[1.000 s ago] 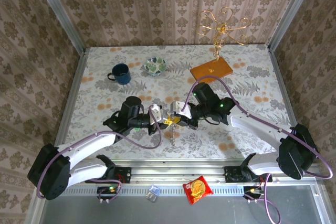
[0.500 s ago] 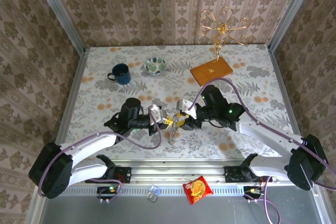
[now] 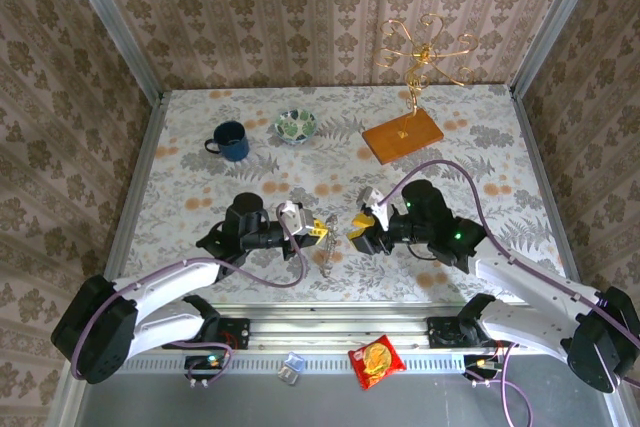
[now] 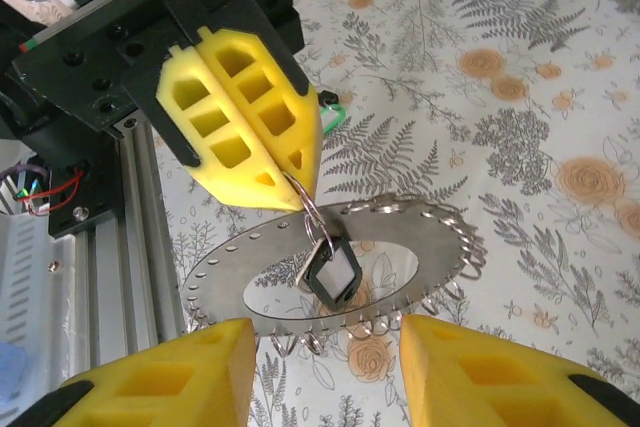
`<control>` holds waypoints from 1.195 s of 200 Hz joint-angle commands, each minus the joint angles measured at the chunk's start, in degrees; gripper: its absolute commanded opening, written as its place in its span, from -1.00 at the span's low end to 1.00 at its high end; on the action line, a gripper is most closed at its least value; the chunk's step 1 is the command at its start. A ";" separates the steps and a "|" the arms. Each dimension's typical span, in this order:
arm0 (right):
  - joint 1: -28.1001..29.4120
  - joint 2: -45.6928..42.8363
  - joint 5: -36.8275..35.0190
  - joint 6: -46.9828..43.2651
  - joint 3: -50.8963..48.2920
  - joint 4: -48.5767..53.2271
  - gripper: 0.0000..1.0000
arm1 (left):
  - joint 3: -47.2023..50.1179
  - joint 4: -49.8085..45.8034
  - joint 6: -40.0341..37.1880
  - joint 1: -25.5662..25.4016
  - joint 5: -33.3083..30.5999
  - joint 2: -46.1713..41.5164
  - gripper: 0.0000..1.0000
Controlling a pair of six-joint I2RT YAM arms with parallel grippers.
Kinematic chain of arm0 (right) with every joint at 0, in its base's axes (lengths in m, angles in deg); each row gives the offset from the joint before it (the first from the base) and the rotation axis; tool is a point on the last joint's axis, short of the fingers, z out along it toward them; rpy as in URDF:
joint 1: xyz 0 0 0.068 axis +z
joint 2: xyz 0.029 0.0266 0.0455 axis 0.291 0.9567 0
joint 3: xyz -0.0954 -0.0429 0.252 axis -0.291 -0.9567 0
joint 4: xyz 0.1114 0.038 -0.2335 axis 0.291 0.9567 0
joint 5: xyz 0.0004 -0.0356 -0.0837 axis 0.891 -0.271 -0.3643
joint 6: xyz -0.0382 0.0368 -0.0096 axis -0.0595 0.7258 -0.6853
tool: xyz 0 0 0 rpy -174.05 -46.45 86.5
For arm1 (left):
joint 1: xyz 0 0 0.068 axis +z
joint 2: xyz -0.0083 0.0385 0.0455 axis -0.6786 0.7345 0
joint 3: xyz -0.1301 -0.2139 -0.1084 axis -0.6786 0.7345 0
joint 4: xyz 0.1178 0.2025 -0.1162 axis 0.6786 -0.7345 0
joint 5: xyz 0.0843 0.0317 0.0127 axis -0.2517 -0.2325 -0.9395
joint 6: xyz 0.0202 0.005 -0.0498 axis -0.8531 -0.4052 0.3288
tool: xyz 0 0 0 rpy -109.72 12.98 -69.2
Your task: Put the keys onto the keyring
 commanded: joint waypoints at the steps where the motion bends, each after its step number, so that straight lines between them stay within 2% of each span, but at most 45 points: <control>1: -0.19 -0.73 -0.74 5.61 -0.27 0.03 -0.15 | 0.54 4.05 1.35 0.13 0.01 -1.34 -1.00; 100: 0.03 4.91 5.96 5.35 1.66 -6.81 -0.22 | 0.68 5.66 1.96 -0.03 -0.16 -0.59 -1.00; 159: 0.48 7.10 2.69 -5.53 0.82 -10.01 -0.29 | 0.86 6.40 2.05 -0.04 0.42 -0.14 -1.00; 199: 0.47 8.62 7.47 -10.31 0.73 -13.39 -0.30 | 1.03 8.05 2.64 -0.07 1.45 0.42 -1.00; 239: 0.47 10.78 7.93 -12.92 1.58 -13.70 -0.39 | 0.77 9.26 3.43 -0.06 3.12 1.72 -1.00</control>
